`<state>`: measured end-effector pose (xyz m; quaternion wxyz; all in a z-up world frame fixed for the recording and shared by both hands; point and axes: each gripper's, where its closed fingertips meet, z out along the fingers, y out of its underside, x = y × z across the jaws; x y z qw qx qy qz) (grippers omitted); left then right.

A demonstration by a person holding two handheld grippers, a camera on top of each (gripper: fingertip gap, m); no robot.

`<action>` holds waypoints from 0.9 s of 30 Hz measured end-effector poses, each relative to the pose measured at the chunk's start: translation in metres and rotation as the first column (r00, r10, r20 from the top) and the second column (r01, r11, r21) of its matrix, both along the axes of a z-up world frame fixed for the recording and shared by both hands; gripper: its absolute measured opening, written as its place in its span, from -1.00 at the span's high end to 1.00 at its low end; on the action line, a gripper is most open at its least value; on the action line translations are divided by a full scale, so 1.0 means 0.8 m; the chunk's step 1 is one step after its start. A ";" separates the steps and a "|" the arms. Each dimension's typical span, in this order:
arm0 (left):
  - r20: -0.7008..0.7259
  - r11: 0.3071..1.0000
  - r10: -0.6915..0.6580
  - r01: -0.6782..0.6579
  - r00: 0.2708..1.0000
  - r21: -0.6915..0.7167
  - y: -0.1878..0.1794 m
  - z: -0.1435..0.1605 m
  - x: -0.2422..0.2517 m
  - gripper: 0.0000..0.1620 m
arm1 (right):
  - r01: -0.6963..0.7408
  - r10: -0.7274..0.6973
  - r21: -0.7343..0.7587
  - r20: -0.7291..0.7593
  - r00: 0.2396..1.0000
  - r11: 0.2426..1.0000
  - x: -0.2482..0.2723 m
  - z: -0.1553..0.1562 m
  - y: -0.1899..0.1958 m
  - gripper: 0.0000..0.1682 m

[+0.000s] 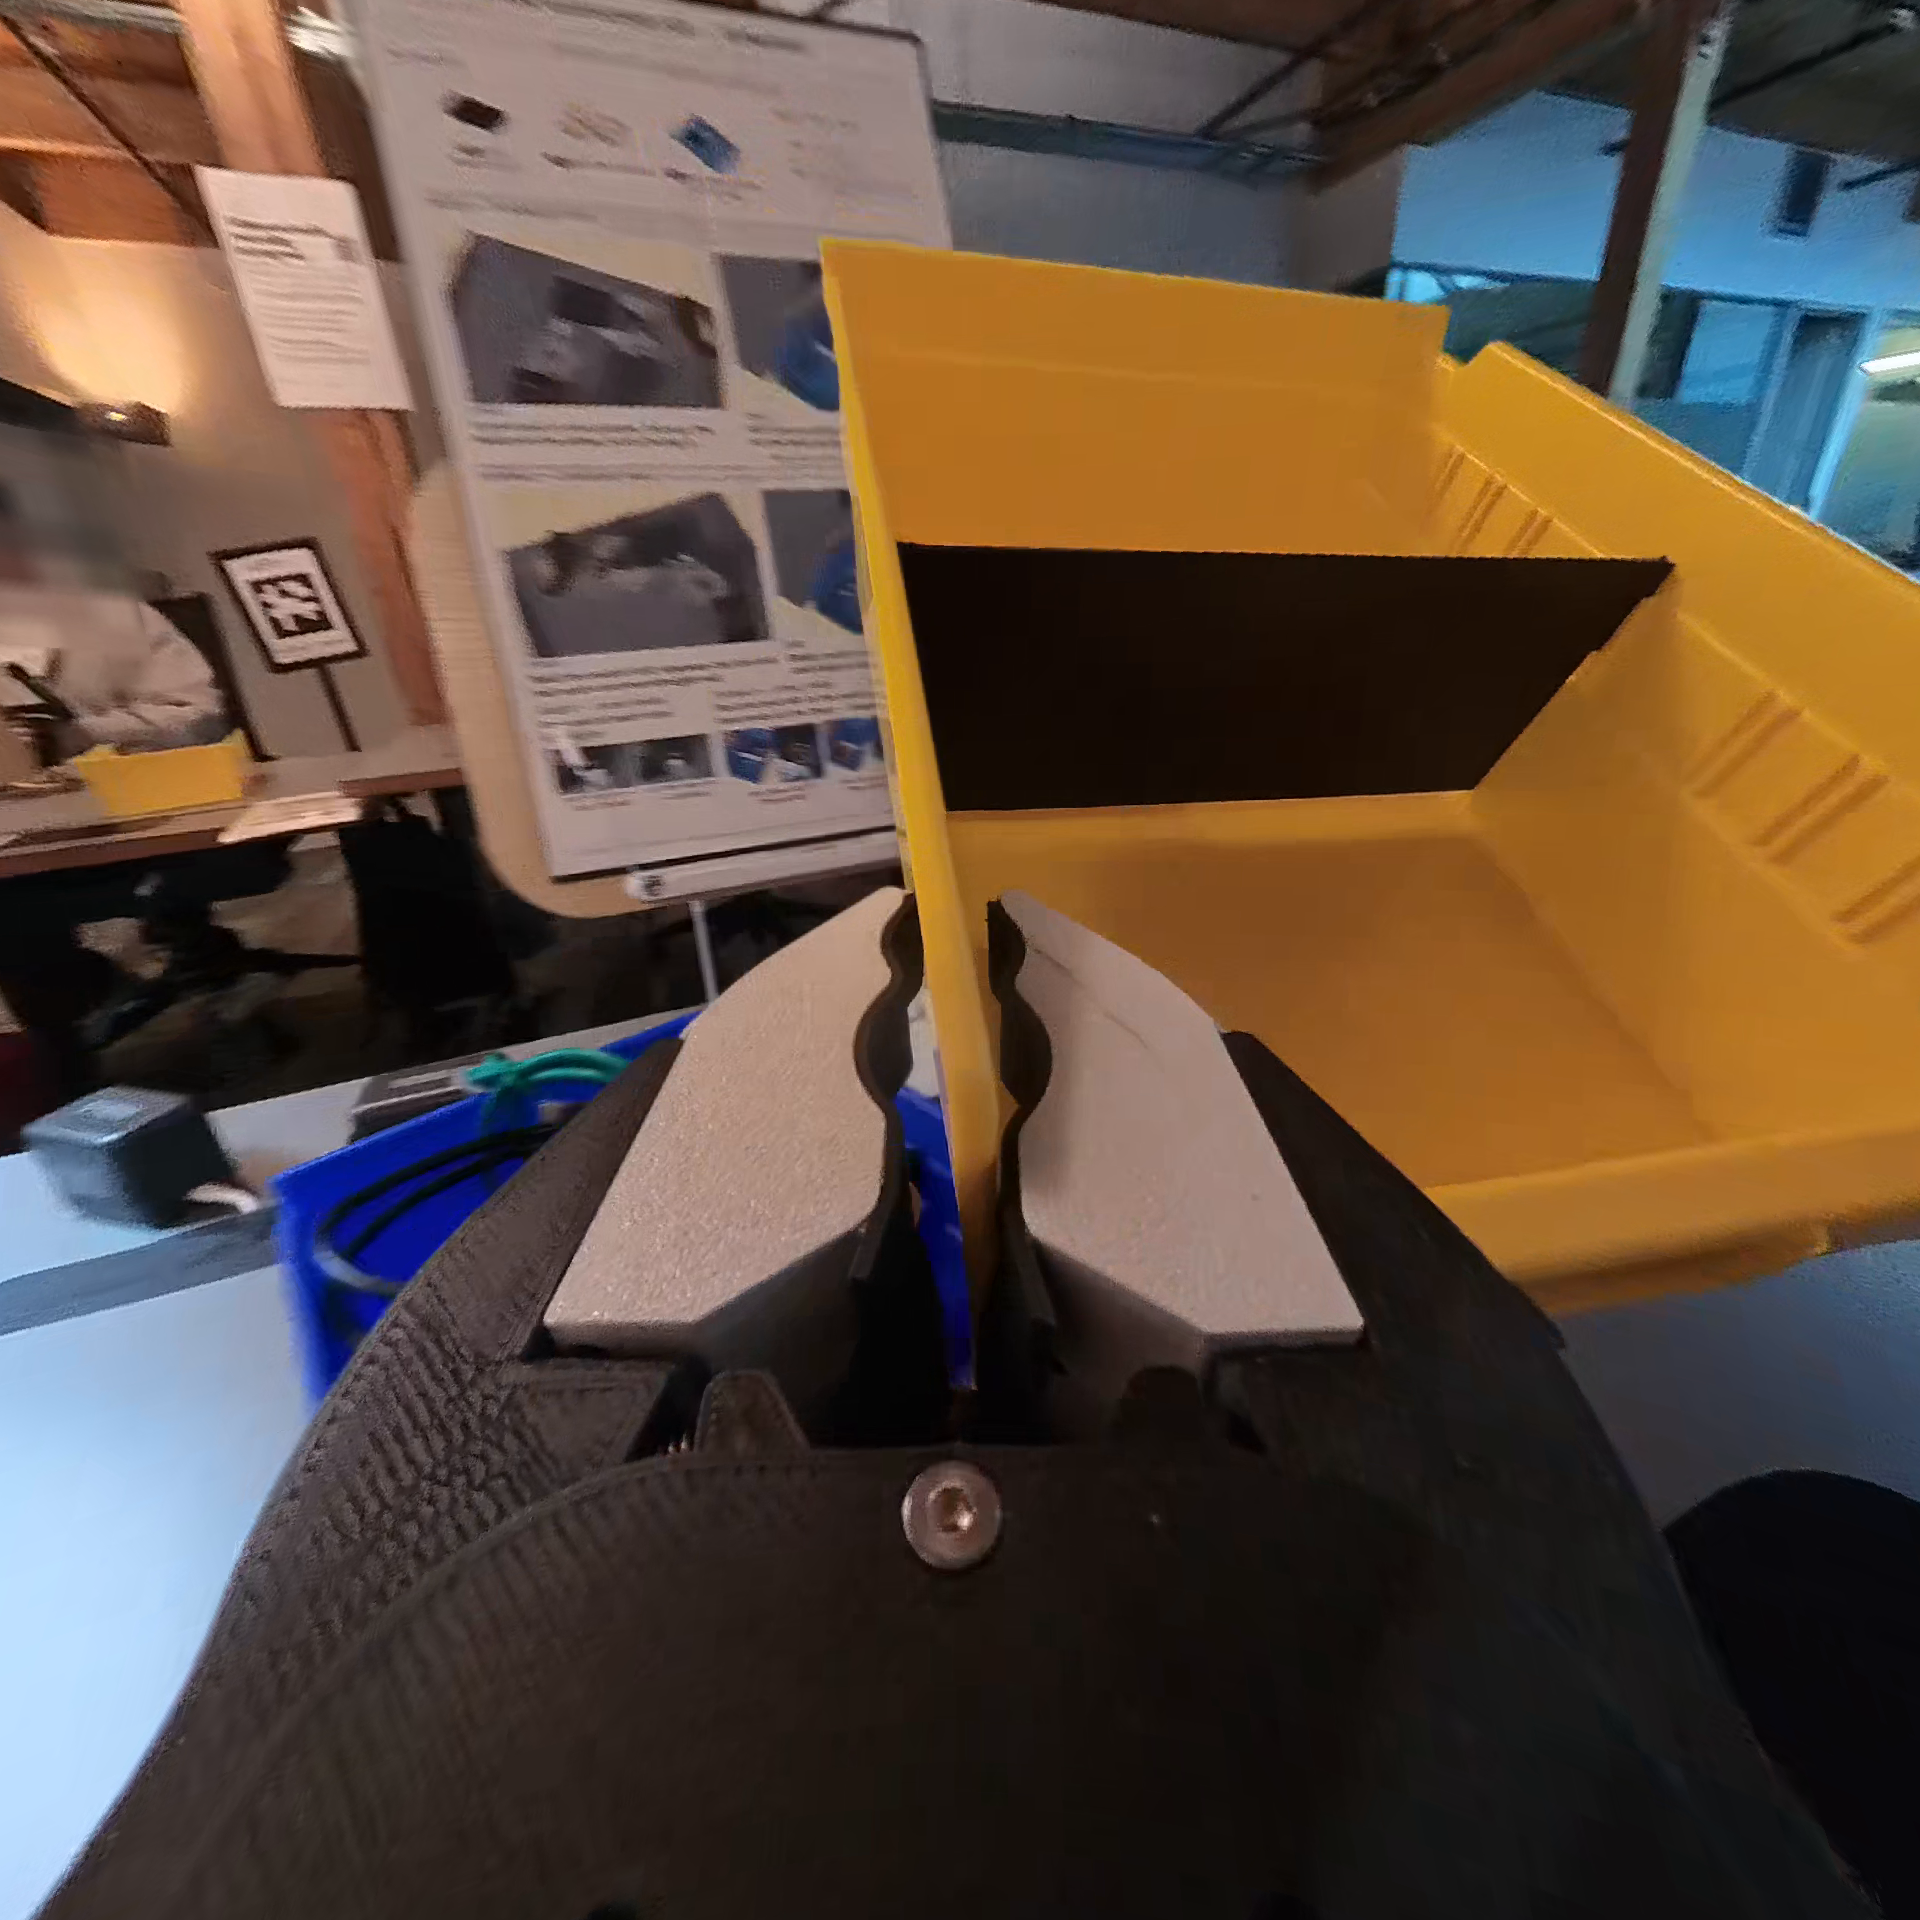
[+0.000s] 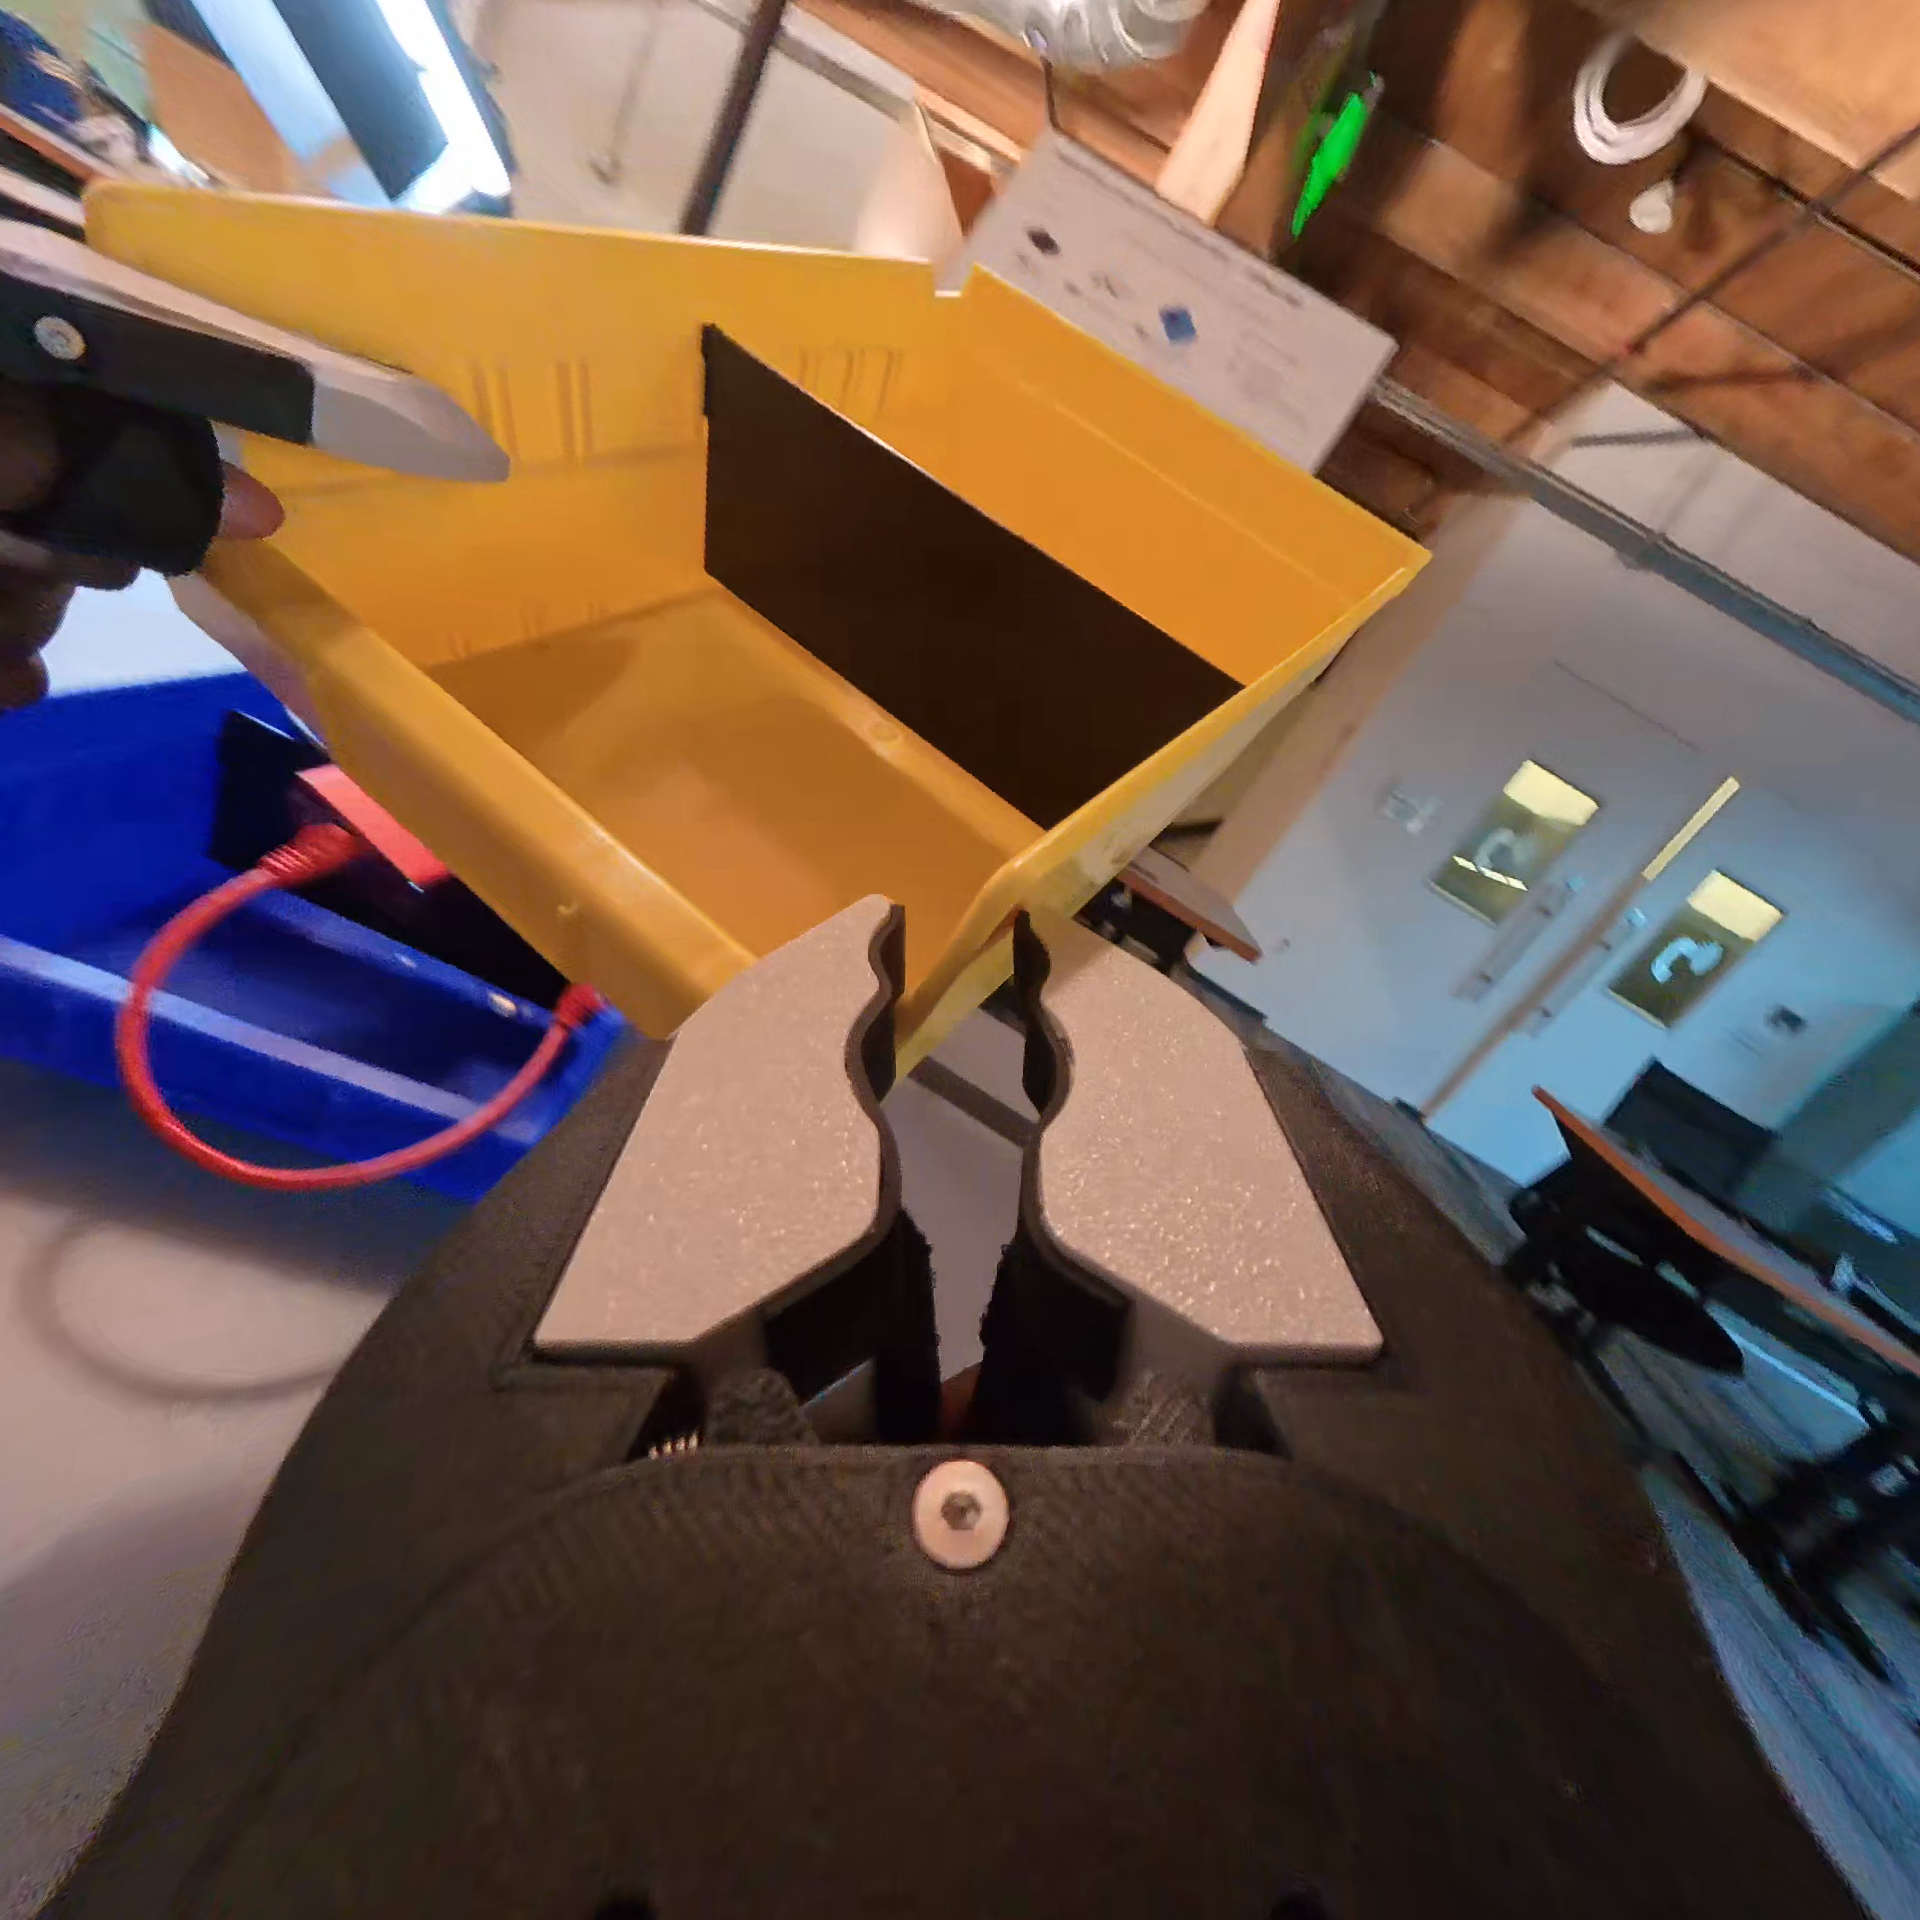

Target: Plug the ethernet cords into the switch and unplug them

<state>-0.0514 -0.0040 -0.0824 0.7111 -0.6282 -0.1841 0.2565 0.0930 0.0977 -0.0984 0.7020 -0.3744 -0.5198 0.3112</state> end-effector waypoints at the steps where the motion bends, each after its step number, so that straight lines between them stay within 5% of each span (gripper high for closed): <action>1: 0.001 1.000 -0.018 0.018 1.000 -0.020 0.019 -0.005 0.003 0.85 | 0.029 -0.029 -0.009 0.010 1.000 1.000 0.007 -0.006 0.015 0.77; 14: 0.173 0.937 -0.163 0.207 0.971 -0.281 0.195 -0.155 0.080 0.76 | 0.277 -0.226 -0.343 0.180 0.957 0.898 0.088 -0.140 0.182 0.85; 21: 0.150 0.900 -0.209 0.250 0.966 -0.356 0.220 -0.189 0.103 0.78 | 0.389 -0.267 -0.393 0.331 0.905 0.833 0.108 -0.202 0.222 0.86; 27: 0.170 0.857 -0.243 0.293 0.955 -0.424 0.222 -0.222 0.110 0.70 | 0.413 -0.291 -0.359 0.347 0.891 0.837 0.112 -0.206 0.229 0.87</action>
